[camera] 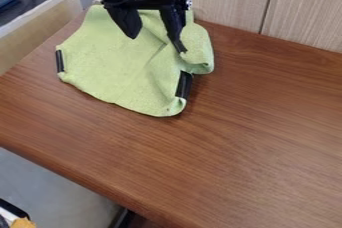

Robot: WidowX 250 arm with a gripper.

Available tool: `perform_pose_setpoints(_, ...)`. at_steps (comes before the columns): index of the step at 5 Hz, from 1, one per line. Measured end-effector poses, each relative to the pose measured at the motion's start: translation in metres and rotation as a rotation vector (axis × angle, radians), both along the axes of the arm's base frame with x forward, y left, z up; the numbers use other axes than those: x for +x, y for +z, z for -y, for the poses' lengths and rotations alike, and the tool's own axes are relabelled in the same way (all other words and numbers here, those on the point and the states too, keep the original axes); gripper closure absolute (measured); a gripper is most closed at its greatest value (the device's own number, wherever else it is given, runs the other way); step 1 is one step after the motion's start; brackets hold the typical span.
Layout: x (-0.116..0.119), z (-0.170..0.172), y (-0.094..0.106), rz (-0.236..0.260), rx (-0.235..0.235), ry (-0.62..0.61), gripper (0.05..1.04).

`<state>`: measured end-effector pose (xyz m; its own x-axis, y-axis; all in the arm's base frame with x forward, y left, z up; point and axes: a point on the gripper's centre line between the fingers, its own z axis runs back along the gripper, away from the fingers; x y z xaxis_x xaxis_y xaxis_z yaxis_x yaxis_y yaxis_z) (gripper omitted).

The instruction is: Move the cloth form right to left of table

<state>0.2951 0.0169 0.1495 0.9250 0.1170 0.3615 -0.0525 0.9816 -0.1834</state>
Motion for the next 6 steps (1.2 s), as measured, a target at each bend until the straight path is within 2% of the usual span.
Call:
perform_pose_setpoints(1, 0.000, 0.000, -0.008, -0.027, -0.007, 0.006, 0.082)
perform_pose_setpoints(2, 0.010, -0.028, -0.018, -0.067, -0.007, 0.100, 0.082)
perform_pose_setpoints(3, 0.025, -0.045, -0.021, -0.081, 0.016, 0.155, 0.082)
perform_pose_setpoints(4, 0.029, -0.074, -0.033, -0.117, 0.042, 0.243, 0.082)
perform_pose_setpoints(5, 0.032, -0.085, -0.055, -0.156, 0.096, 0.246, 0.082)
perform_pose_setpoints(6, 0.033, -0.091, -0.080, -0.189, 0.088, 0.262, 0.082)
